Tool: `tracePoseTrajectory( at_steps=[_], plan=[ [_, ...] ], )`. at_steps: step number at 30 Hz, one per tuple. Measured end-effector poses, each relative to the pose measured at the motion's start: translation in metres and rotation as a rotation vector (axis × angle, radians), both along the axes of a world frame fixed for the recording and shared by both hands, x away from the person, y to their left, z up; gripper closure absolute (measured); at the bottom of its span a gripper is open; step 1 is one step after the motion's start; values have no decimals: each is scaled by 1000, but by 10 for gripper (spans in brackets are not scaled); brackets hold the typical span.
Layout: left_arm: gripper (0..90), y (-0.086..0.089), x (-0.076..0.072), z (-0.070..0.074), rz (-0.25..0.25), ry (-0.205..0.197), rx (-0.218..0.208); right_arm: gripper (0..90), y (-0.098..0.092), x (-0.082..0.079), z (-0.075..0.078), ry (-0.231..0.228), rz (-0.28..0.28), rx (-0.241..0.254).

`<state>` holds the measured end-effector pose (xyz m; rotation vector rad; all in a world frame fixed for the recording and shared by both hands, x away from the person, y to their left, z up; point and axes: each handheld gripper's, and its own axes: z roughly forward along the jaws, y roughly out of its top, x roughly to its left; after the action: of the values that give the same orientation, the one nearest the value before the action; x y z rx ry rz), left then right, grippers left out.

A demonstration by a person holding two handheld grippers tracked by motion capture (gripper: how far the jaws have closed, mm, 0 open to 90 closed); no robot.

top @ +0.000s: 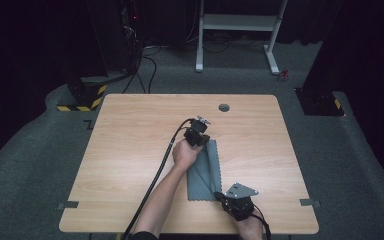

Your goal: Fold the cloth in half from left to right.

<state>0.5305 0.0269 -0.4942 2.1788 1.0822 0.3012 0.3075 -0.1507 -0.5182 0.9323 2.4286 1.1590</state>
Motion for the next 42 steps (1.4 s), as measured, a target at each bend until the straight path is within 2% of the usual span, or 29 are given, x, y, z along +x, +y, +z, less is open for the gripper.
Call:
tracePoseTrajectory(
  at_steps=[16, 24, 28, 31, 32, 33, 36, 37, 42],
  plan=[
    [894, -14, 4, -4, -7, 8, 2, 900, -7, 1, -2, 18, -27, -19],
    [884, -19, 5, -9, 1, 16, -1, 889, -10, 2, -4, 29, -38, -4],
    [803, -17, 6, -8, 17, 6, -7, 816, -12, 3, -4, 38, -46, -11],
    [683, -14, 4, -3, 31, -7, -18, 778, -17, 4, -4, 40, -67, 3],
    [636, -13, 3, -1, 38, -18, -21, 768, -19, 4, -3, 37, -73, 7],
    [610, -9, 1, 3, 42, -43, -27, 765, -21, 5, -3, 32, -79, 8],
    [542, 1, -6, 14, 53, -80, -36, 757, -28, 8, 2, 20, -110, 22],
    [533, 4, -11, 17, 49, -88, -39, 756, -30, 9, 4, 17, -113, 23],
    [483, 24, -48, 23, 13, -133, 5, 746, -37, 20, 13, 4, -130, 37]
  ],
)
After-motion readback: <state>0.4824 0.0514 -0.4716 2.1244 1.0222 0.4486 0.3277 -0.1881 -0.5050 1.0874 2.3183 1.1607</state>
